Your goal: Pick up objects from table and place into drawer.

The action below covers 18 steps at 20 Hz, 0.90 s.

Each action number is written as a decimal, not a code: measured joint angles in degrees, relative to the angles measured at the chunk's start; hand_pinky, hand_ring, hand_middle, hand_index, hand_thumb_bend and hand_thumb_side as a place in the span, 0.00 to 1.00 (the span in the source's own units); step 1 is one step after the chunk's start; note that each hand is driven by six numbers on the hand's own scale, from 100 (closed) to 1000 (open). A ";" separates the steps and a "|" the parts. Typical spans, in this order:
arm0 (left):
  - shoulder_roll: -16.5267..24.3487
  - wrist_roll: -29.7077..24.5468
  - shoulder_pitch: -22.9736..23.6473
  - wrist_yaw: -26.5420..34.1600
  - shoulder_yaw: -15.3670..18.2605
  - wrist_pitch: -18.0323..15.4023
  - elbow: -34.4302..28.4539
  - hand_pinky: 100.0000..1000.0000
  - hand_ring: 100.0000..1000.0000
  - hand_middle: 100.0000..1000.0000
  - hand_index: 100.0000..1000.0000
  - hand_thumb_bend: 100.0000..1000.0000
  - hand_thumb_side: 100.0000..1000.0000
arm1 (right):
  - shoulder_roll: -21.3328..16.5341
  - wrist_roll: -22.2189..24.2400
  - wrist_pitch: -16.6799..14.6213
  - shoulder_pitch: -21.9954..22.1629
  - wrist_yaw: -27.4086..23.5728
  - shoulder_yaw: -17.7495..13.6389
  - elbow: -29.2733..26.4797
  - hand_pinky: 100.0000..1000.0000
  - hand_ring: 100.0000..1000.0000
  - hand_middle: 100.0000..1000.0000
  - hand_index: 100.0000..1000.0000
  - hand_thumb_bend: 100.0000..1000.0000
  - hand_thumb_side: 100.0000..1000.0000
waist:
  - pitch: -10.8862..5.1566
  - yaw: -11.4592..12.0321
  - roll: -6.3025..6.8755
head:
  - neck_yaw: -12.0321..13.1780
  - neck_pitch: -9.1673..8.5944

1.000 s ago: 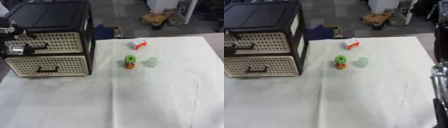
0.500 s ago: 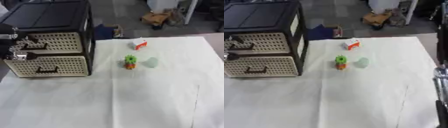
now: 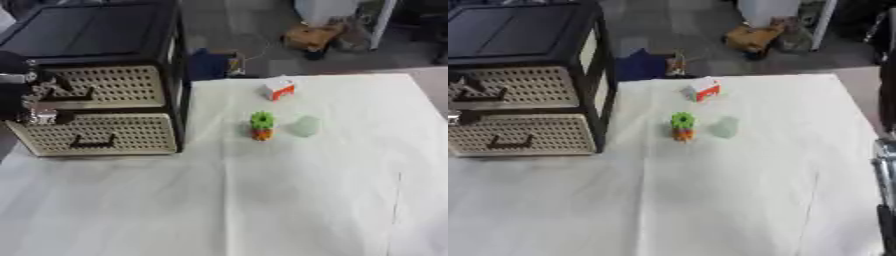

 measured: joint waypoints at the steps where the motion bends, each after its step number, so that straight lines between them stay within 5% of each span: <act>1: -0.12 0.11 0.02 -0.29 0.11 -0.11 0.14 0.00 0.00 0.00 0.91 0.35 1.00 | -0.02 0.00 0.00 -0.01 0.00 -0.02 0.00 0.61 0.57 0.49 0.78 0.00 1.00 | 0.10 0.02 -0.01 | 0.03 0.00; 18: -0.74 -0.10 0.21 0.53 -0.24 0.10 1.16 0.00 0.00 0.00 0.80 0.32 1.00 | -0.42 -0.01 -0.05 -0.39 -0.03 -0.50 0.32 0.62 0.57 0.49 0.78 0.00 1.00 | 0.56 -0.08 -0.36 | 0.44 -0.01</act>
